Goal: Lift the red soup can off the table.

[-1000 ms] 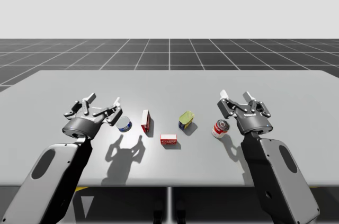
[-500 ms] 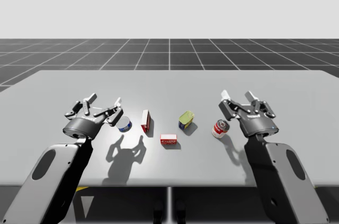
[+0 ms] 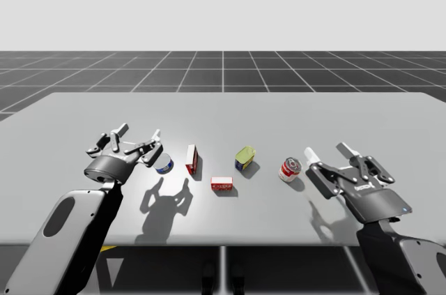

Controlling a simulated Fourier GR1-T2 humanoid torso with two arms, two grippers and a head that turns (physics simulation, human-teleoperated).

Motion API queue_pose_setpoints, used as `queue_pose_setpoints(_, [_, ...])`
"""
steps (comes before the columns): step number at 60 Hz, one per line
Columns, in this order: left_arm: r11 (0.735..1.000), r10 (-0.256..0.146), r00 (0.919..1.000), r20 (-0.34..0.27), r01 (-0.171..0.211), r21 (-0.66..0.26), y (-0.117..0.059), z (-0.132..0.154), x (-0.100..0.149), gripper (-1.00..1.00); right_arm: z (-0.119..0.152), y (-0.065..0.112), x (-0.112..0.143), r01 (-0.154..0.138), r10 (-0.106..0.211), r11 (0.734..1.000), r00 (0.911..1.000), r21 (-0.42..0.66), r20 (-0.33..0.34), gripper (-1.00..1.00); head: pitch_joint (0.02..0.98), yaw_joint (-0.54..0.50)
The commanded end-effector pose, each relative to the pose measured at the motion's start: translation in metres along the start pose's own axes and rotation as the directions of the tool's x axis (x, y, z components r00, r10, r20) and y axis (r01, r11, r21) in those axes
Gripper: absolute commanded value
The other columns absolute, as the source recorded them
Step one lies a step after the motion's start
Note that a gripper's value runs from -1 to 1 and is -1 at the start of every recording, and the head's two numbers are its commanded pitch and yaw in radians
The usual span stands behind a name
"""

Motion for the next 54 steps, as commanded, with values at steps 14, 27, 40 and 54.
queue_pose_setpoints(14, [1.000, -0.007, 1.0000, -0.005, 0.007, 0.003, -0.001, 0.000, -0.002, -1.00, 0.032, -0.020, -0.047, -0.052, 0.061, 0.985, 0.9969, 0.164, -0.050, -1.00, 0.824, -0.37])
queue_pose_setpoints(27, [1.000, -0.010, 0.9999, -0.006, 0.010, 0.004, -0.002, -0.001, -0.003, -1.00, 0.026, -0.028, -0.074, -0.045, 0.065, 0.977, 0.9935, 0.206, -0.093, -1.00, 0.827, -0.37])
queue_pose_setpoints(40, [1.000, -0.019, 0.9998, -0.003, 0.019, 0.006, -0.002, -0.001, -0.003, -1.00, 0.010, -0.022, -0.091, -0.027, 0.059, 0.975, 0.9882, 0.222, -0.141, -1.00, 0.825, -0.37])
queue_pose_setpoints(54, [1.000, -0.024, 0.9997, -0.003, 0.024, 0.007, -0.002, -0.001, -0.003, -1.00, -0.008, -0.019, -0.107, -0.052, 0.090, 0.976, 0.9802, 0.213, -0.176, -1.00, 0.828, -0.36])
